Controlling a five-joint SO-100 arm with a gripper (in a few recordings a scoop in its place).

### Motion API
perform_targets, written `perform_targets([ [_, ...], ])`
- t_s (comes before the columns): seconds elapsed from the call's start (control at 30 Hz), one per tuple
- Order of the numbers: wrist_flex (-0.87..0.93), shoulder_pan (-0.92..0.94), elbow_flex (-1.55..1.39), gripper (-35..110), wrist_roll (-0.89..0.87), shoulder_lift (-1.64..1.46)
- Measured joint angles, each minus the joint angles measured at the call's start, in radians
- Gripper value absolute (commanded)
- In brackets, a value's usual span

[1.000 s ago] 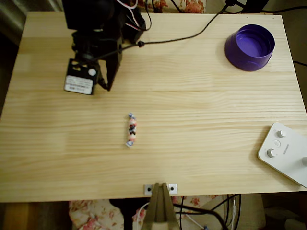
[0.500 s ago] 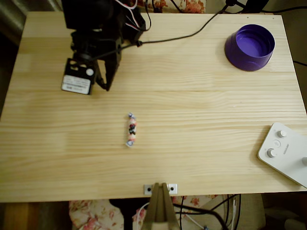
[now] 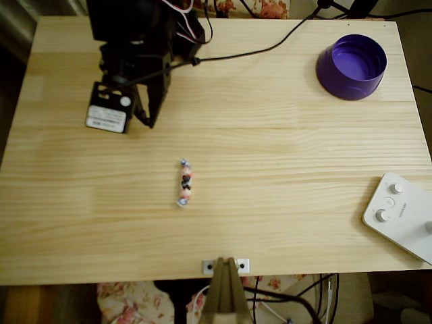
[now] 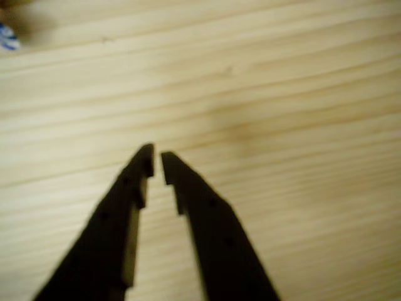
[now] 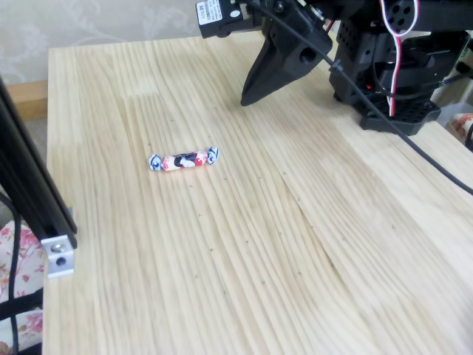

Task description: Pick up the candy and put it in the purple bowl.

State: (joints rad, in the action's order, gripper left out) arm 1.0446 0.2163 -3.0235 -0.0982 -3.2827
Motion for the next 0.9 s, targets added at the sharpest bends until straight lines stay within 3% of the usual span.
perform_targets([
  [0.9, 0.0, 0.097, 0.0, -1, -0.107, 0.0],
])
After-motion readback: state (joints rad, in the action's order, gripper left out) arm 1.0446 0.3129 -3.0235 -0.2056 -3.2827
